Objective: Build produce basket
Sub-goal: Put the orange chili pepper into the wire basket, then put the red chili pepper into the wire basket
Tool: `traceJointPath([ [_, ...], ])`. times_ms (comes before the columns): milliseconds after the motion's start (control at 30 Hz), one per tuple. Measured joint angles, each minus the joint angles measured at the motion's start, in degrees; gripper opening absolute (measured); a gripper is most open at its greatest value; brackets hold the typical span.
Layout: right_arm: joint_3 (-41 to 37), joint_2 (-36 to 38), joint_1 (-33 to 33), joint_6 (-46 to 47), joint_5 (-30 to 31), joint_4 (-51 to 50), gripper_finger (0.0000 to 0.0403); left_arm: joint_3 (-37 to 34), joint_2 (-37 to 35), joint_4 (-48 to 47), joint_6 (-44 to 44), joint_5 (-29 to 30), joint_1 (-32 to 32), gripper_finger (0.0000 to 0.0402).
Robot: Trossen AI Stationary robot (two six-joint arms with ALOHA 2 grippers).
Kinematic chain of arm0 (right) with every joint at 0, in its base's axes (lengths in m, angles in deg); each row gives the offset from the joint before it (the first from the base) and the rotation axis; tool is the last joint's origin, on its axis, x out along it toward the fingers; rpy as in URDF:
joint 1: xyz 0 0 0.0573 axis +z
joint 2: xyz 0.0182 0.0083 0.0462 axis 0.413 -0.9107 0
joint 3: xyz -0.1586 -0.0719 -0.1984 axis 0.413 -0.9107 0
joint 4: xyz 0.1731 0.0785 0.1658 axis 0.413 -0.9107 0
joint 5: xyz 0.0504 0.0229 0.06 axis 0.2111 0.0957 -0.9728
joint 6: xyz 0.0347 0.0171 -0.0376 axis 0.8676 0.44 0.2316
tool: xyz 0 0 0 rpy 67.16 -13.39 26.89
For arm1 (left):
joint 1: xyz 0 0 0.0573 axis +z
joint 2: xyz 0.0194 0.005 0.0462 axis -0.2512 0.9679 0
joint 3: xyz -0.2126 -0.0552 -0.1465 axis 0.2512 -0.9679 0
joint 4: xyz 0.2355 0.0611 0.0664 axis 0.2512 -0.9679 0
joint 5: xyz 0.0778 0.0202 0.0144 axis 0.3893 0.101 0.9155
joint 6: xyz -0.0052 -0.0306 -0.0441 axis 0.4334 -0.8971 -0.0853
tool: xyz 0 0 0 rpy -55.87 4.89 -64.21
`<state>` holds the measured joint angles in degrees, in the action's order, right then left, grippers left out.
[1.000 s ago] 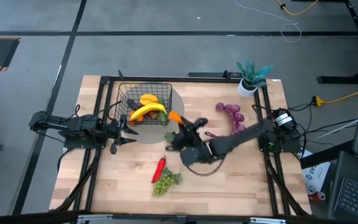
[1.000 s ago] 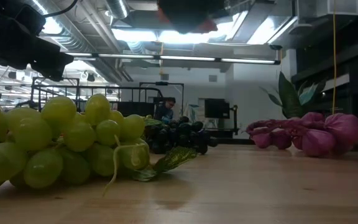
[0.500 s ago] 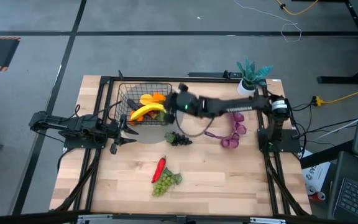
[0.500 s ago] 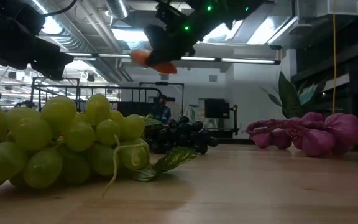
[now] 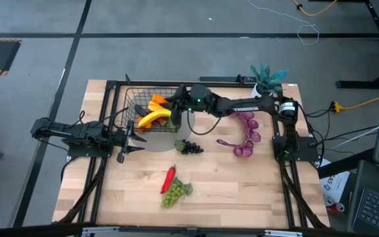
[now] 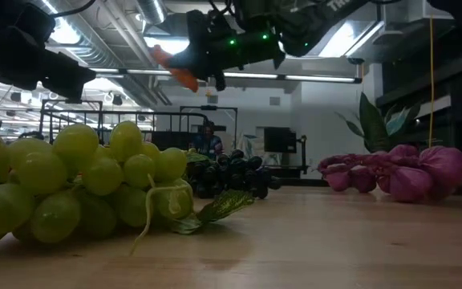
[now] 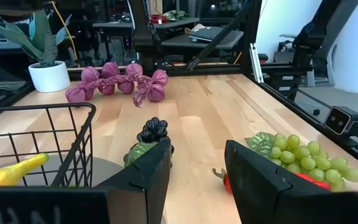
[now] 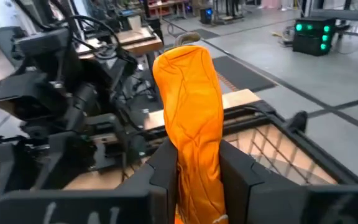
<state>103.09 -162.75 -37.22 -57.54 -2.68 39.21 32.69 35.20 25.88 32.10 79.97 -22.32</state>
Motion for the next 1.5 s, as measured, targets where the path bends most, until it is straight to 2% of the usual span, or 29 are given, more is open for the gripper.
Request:
traceJointPath([
  [200,0.0,-0.43,1.22,-4.43,-0.14,1.03,0.0099,0.0,0.0,0.0,-0.88,-0.13,-0.01,0.0147],
  [433,0.0,-0.43,2.16,-4.73,-0.65,2.0,0.0136,0.0,0.0,0.0,-3.45,-0.19,-0.01,0.0147],
  [733,0.0,-0.43,2.2,-3.79,-0.63,2.43,0.024,0.0,0.0,0.0,-3.83,-0.2,-0.01,0.0147],
  [867,0.0,-0.38,2.24,2.06,-1.75,2.77,0.0272,0.0,0.0,0.0,-3.83,-0.2,-0.01,0.0147],
  [1033,0.0,1.63,2.12,8.08,-7.79,2.9,0.028,0.0,0.0,0.0,-3.83,-0.2,-0.01,0.0147],
  [1333,0.0,6.72,2.09,14.46,-27.31,2.23,0.027,0.0,0.0,0.0,-3.45,-0.2,-0.01,0.0147],
  [1500,0.0,8.53,2.21,15.15,-32.15,-5.64,0.0262,0.0,0.0,0.0,-3.39,-0.2,-0.01,0.0147],
])
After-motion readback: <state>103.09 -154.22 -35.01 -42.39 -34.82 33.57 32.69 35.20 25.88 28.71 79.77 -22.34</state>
